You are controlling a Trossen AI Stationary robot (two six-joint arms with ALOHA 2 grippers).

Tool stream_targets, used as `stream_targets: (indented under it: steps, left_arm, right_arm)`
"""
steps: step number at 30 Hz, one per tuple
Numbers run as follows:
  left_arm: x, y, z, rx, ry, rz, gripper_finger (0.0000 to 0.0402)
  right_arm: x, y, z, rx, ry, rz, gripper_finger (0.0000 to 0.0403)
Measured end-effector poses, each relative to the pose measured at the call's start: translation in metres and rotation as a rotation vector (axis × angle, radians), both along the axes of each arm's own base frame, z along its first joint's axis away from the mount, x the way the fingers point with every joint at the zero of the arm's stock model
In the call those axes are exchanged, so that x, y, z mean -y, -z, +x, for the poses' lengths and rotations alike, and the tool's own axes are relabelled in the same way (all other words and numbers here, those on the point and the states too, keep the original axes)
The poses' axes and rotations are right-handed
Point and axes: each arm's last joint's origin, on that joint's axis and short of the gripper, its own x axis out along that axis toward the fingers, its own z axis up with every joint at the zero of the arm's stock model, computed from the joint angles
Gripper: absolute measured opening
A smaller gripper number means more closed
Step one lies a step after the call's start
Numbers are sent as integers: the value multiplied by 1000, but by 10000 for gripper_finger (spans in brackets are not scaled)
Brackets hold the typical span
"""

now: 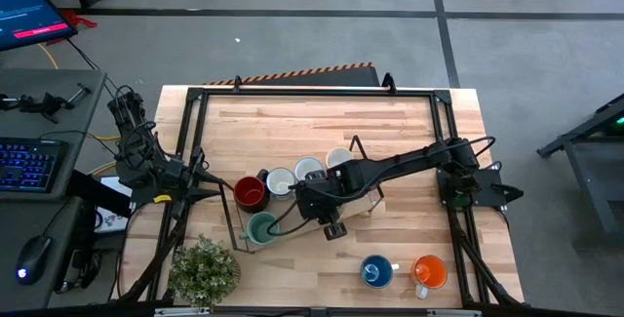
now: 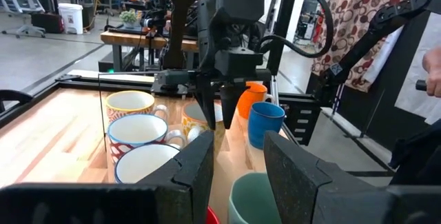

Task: Place coffee mugs
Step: Put the yellow pattern mug on the shelf

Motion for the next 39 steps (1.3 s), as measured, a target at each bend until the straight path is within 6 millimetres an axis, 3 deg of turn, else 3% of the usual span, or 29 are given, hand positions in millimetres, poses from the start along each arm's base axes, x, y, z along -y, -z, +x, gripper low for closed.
stream_targets:
  steps: [22, 39]
  left_arm:
    - [0, 0, 0, 1, 0, -1, 117]
    - [0, 0, 0, 1, 0, -1, 117]
  right_arm:
    - [8, 7, -13, -154, 17, -63, 110]
    - [7, 7, -12, -134, -51, -66, 110]
